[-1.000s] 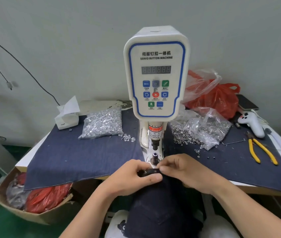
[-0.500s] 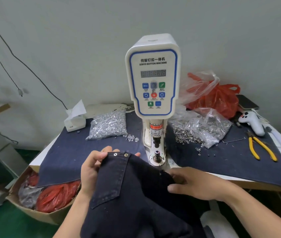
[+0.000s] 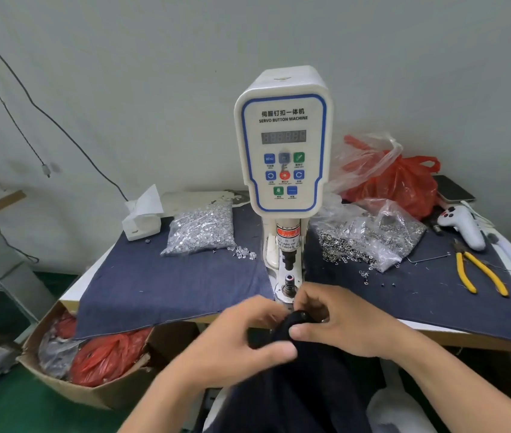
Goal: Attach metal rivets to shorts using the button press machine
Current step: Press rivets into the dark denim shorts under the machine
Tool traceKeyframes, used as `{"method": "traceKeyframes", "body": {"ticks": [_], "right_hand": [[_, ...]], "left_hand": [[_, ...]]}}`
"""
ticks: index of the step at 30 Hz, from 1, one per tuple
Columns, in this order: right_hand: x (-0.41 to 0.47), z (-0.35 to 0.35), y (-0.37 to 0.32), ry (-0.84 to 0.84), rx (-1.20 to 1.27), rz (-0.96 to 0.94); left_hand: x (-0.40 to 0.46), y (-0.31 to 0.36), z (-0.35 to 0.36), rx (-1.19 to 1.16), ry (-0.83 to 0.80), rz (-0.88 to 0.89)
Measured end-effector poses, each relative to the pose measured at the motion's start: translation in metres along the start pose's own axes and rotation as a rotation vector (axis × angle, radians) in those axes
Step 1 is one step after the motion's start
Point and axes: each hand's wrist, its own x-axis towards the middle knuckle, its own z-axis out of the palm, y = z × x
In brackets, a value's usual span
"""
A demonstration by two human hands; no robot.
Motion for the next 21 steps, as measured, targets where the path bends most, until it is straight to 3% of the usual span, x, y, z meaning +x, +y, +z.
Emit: {"method": "traceKeyframes", "body": {"ticks": [7,11,16,18,21], "right_hand": [[-0.005,-0.006,-0.01,-0.039,-0.143,-0.091],[-0.012,-0.016,-0.002,-0.194,-0.055,0.03],[-0.012,-0.024,0.012,-0.406,-0.003,0.06],[-0.011,-0.027,0.017,-0.372,0.093,0.037],[-0.01,-0.028,0.025,-0.259,0.318,0.023]], "left_hand": [[0.01,-0.002,0.017,-0.026,0.001,0.04],[0.013,-0.003,0.015,-0.014,0.047,0.063],[0.013,-0.001,0.02,-0.413,-0.019,0.128],[0.012,-0.004,0.025,-0.542,-0.04,0.105],[0.016,-0.01,0.032,-0.542,-0.124,0.03]]}}
